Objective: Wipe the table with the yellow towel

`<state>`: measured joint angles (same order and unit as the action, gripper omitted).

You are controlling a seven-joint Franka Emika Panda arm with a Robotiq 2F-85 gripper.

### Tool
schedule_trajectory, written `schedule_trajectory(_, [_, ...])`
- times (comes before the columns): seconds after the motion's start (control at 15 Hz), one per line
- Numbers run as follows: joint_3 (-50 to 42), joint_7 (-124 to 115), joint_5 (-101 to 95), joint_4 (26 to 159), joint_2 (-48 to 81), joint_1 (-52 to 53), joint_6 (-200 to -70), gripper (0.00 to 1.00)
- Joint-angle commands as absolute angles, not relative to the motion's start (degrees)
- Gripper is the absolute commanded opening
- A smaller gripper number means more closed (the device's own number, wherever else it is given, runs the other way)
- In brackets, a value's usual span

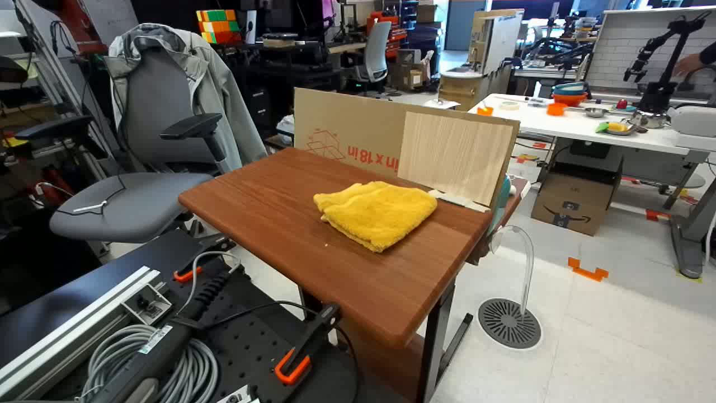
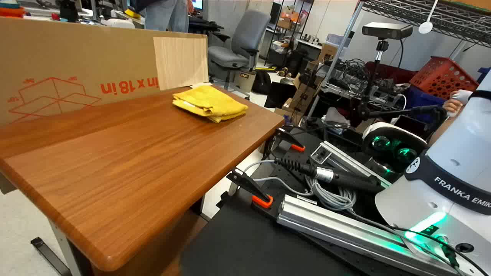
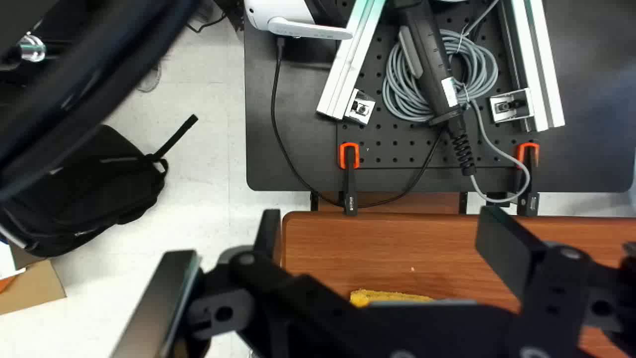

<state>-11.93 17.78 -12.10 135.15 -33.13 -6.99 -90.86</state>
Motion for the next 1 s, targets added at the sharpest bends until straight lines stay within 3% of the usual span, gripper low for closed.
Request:
schedule_trajectory(0.0, [-12.1, 17.7, -12.2, 135.0, -33.1, -6.7, -90.8, 1.0])
schedule_trajectory(0.33, [-12.1, 17.7, -12.2, 135.0, -33.1, -6.7, -90.8, 1.0])
schedule_trajectory(0.93, [-8.0, 5.4, -0.3, 128.6, -19.1, -3.9, -98.2, 1.0])
